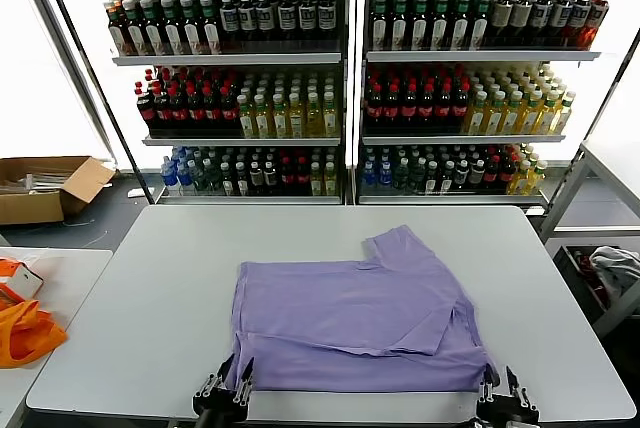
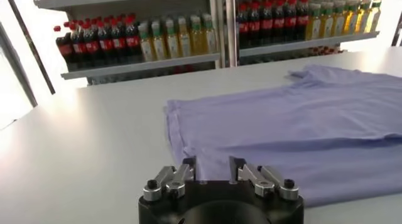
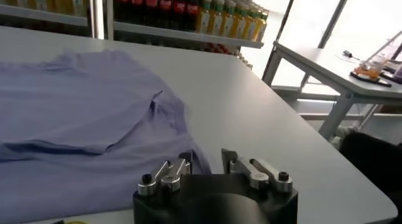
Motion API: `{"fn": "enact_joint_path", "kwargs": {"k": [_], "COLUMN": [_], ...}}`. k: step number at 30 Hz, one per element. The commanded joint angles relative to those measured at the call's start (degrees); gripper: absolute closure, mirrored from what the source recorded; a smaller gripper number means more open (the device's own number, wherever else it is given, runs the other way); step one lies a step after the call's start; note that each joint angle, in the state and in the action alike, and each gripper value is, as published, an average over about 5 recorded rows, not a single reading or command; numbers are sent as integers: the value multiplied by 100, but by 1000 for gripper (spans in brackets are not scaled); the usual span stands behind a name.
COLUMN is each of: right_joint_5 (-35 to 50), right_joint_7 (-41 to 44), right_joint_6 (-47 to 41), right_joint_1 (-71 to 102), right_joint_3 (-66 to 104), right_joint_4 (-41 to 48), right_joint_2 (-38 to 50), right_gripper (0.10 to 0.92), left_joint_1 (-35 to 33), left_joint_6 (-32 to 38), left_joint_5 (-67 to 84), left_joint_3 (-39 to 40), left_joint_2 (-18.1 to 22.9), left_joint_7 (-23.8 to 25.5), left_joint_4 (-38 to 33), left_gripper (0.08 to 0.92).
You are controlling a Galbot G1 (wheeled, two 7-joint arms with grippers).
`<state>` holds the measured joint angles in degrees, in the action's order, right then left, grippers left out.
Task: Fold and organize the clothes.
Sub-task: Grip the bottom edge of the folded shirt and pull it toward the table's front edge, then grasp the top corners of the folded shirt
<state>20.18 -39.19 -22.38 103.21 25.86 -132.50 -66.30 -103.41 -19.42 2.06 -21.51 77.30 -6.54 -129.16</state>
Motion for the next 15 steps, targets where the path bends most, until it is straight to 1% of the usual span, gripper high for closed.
{"fn": "enact_joint_path", "kwargs": {"k": [1,5,7,8,11,15], "right_joint_5": [95,-208,-309,-266,-46,34], "right_joint_7": [47,272,451,567,1052,1837], "right_joint_6": [361,1363,1657,1677,1670,1454], "right_joint_1": [-317,-815,-1058,-1167,-1556,-2404], "right_joint_3": [480,978,1142,1179,1175,1152], "right_joint_4": [-128,456,842,996,1331,1735], "right_joint_2": [-100,-318,-391,-382,-209,-29], "right_gripper": [426,313,259,239,208,203], "left_joint_1": [185,464,718,872,1336,1902], "left_joint_6": [441,767,860,868,781,533], "left_joint_5": [42,77,84,86,94,137], "left_joint_3": [-90,-205,-219,-234,-269,-271], "left_joint_2": [75,201,301,336,318,148], "left_joint_7": [-83,-24,19,53,251,596], "left_joint_4": [-282,-245,-117,-57,111,407], "left_gripper": [483,362,310,276,207,179]}}
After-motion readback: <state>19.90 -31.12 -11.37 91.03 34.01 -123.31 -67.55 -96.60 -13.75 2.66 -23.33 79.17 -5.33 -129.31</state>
